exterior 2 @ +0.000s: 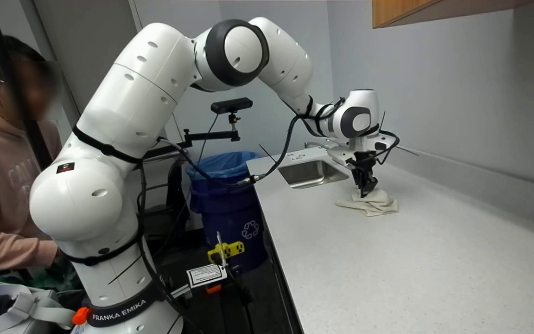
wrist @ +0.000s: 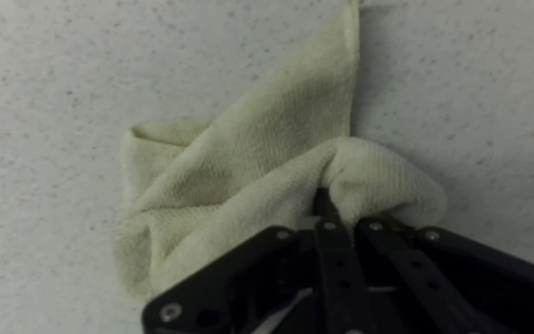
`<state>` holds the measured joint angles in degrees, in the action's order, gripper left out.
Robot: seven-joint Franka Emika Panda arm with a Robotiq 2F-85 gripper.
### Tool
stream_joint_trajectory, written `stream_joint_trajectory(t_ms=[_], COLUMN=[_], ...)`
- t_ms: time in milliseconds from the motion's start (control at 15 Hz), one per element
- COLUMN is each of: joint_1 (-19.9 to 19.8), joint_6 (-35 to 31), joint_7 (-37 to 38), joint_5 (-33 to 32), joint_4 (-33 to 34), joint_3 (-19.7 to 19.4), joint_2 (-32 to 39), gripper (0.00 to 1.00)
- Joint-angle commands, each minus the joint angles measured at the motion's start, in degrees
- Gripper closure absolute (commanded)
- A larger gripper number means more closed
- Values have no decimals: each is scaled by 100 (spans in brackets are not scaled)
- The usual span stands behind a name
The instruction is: Use the towel to wipe the countertop
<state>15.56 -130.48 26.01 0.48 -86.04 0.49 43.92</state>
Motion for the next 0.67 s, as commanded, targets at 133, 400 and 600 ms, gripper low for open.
stream_joint_trajectory(t_ms=[133, 400, 600], joint_1=[-655, -1131, -1383], joint_6=[-278, -594, -841], joint_7=[61, 43, 20], joint_5=[459, 1004, 1316], joint_4=[-793, -1472, -1886], joint_3=[-228, -290, -328], joint_2=[-308, -661, -859], gripper=[99, 99, 99])
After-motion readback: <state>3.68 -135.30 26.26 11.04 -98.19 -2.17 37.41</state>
